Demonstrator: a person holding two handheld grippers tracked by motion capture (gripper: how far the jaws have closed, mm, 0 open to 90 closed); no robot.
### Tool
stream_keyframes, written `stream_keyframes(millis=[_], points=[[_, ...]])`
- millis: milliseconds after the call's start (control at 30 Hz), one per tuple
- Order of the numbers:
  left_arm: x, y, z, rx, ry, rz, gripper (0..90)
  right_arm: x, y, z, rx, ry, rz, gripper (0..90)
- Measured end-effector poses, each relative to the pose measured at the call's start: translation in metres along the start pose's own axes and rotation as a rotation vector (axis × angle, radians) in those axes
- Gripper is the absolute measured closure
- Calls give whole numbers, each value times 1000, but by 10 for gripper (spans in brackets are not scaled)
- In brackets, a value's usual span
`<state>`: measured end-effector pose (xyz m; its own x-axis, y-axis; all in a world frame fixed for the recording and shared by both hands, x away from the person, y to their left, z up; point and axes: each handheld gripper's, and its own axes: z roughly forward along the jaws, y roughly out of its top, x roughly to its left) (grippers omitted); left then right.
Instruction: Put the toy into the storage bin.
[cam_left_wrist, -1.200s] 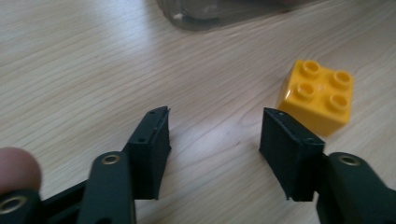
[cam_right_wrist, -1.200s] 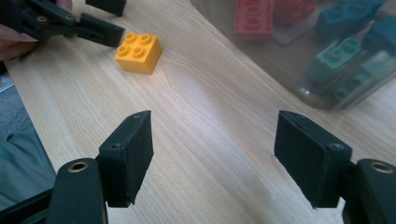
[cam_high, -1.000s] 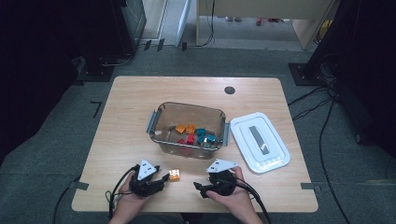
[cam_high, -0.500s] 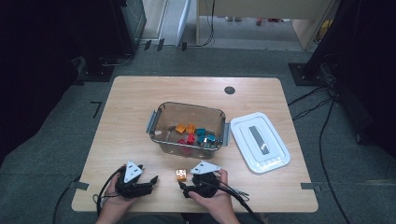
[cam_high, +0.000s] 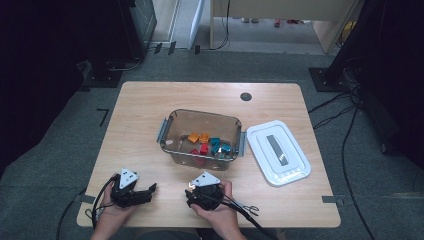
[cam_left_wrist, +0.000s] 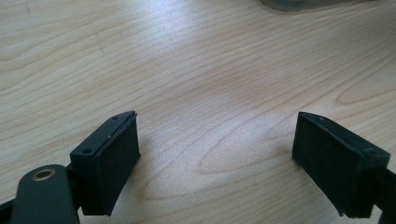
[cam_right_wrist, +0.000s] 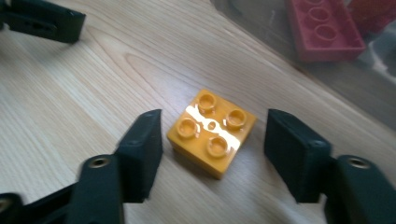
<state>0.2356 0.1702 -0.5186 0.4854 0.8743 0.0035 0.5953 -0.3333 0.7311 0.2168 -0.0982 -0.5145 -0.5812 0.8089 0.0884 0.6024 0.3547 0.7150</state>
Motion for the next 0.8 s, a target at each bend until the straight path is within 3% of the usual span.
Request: stream_keyframes(millis=[167, 333, 500, 633, 800], points=[[0, 0, 0, 2, -4, 4, 142, -12, -4, -7, -3, 11, -28, 590], [1, 0, 0, 3, -6, 7, 142, -36, -16, -27, 3, 33, -40, 601], [0, 0, 0, 3, -10, 7, 133, -67, -23, -60, -26, 53, -9, 601], [0, 0, 0, 4, -8, 7, 131, -90, -32, -81, -42, 42, -10, 601], [0, 1, 1, 12, -4, 5, 92, -117, -47, -99, -49, 6, 29, 601]])
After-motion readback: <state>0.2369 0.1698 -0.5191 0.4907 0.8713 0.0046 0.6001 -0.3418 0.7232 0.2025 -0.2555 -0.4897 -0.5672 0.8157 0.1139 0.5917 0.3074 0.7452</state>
